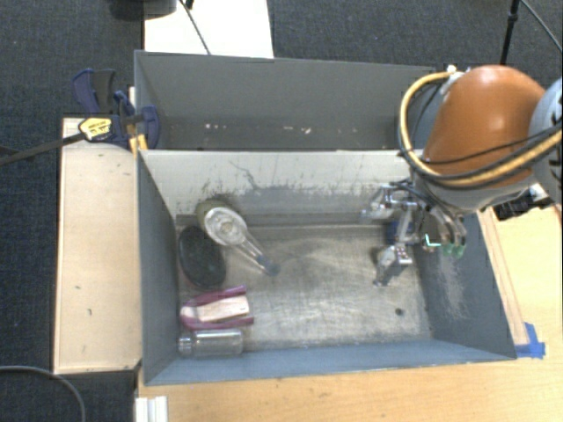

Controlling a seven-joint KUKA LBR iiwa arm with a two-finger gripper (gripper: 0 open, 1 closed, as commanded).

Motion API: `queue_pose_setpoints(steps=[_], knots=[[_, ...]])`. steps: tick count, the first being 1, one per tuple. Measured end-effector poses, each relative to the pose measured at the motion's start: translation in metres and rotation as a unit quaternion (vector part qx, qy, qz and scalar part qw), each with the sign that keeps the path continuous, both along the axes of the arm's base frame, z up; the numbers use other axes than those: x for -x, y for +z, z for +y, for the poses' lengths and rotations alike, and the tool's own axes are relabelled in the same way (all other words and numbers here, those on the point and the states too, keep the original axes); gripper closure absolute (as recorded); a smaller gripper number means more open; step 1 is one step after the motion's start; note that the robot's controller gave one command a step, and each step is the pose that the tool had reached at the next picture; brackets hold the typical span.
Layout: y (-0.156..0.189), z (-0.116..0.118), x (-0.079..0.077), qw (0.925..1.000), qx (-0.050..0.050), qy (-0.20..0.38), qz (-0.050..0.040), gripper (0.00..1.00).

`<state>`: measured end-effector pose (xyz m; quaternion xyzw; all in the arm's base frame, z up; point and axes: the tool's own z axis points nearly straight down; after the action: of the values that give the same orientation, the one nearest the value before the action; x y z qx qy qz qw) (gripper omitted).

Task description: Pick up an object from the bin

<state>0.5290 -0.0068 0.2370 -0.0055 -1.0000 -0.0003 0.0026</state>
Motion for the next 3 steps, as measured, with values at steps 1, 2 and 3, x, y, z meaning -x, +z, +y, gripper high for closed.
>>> queue_pose_setpoints(steps=[1, 2, 3], knots=[[-0.060, 0.056, -0.045, 1.0000, -0.001, 0.001, -0.0029, 0.00], [-0.147, 0.119, -0.047, 0.9999, -0.001, -0.012, -0.0001, 0.00], [-0.137, 0.107, -0.059, 0.9972, 0.000, 0.075, -0.0056, 0.00]])
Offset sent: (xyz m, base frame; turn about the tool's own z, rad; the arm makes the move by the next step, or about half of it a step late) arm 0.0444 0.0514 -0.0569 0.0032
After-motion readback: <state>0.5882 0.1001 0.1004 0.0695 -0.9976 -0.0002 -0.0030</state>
